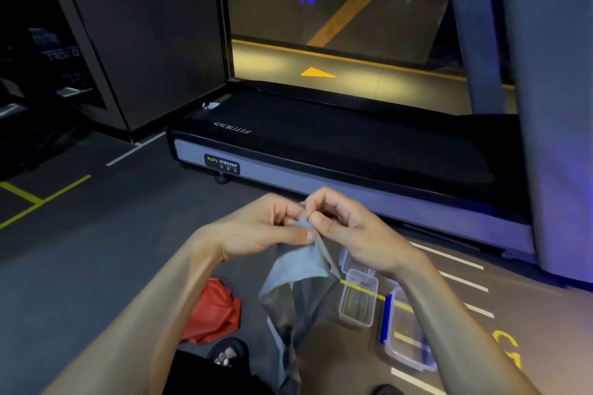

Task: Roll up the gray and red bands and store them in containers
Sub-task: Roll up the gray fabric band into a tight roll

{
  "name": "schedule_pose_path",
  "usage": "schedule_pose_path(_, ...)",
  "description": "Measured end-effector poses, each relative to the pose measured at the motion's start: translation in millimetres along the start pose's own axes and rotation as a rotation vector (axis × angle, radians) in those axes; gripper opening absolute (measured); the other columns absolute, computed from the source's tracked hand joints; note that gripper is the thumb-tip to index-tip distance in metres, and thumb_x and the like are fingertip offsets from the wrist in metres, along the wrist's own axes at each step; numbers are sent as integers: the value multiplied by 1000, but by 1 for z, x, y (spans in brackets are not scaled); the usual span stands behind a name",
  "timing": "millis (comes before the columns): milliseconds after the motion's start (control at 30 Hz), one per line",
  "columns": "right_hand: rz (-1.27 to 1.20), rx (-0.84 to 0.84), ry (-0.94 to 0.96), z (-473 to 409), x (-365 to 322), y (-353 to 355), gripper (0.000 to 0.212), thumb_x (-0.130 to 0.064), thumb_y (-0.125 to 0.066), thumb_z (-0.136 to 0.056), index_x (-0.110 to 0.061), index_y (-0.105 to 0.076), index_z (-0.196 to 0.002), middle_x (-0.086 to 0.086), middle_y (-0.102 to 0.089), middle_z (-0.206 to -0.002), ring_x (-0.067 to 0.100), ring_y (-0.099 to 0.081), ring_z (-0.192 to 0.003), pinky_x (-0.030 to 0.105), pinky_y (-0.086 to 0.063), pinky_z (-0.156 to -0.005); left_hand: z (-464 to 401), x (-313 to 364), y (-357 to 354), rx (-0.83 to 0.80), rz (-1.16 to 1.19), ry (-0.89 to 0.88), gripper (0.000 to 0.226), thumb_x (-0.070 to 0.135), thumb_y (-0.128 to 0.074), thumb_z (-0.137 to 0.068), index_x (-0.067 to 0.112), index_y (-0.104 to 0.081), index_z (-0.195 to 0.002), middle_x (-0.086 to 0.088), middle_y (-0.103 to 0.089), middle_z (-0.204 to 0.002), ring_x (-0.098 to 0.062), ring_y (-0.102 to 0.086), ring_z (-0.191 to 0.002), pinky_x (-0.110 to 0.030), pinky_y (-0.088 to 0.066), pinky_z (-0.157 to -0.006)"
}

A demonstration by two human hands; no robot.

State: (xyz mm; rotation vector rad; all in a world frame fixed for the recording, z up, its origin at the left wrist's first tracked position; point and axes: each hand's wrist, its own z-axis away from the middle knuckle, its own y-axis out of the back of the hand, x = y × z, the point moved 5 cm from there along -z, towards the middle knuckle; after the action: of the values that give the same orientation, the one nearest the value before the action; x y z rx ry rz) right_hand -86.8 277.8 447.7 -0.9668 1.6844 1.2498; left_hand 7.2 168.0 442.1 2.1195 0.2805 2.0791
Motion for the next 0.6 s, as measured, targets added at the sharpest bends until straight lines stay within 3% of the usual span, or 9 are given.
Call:
schedule_pose_path(67,57,-9,-2,1,0,0,7,-17,-52,-106,-12,-57,-106,-2,-62,-94,17,-57,-91,29,-46,-87,2,-1,0,-5,-19,0,25,0,-62,-97,11,-66,-75,15,-48,-58,3,-40,-55,-11,-33,-56)
schedule_pose_path(167,123,-41,-13,2,0,3,8,-20,-54,-106,-13,-58,-107,0,-61,-89,22,-55,-84,27,-44,-80,3,-7,2,17,-50,14,32,17,-69,-94,-9,-59,-78,-5,-39,-62,-10,-32,-56,-21,-26,-53)
schedule_pose_path(267,93,-35,-11,3,0,8,6,-16,-58,-104,-10,-60,-102,-16,-56,-77,3,-48,-72,18,-39,-70,2,-11,2,20,-102,48,25,19,-70,-96,-2,-66,-83,-1,-48,-62,-9,-37,-56,-22,-29,-54)
schedule_pose_path(367,-237,128,33,2,-6,22,3,-17,-61,-97,-15,-62,-94,-6,-54,-77,10,-51,-74,21,-39,-67,1,-17,-4,-49,-89,108,11,16,-64,-98,10,-73,-98,3,-75,-90,-8,-66,-82,-24,-52,-78)
schedule_pose_path(433,-501,247,66,4,-10,36,2,-19,-62,-93,-18,-63,-91,3,-51,-79,15,-51,-70,21,-42,-62,0,-22,-6,-74,-114,136,17,20,-66,-97,8,-75,-105,-4,-76,-102,-13,-68,-93,-30,-54,-88)
schedule_pose_path(533,-691,343,112,10,-12,55,5,-23,-62,-92,-18,-60,-94,0,-51,-80,9,-50,-64,19,-47,-59,-2,-22,-5,-26,-172,115,23,25,-71,-94,11,-69,-76,-3,-56,-71,-14,-45,-70,-29,-37,-67)
schedule_pose_path(600,-781,366,124,13,-8,65,3,-21,-57,-96,-18,-57,-96,-2,-52,-80,8,-52,-63,20,-48,-59,-5,-19,-2,41,-151,77,22,22,-76,-89,16,-69,-70,-1,-57,-66,-12,-45,-68,-27,-36,-64)
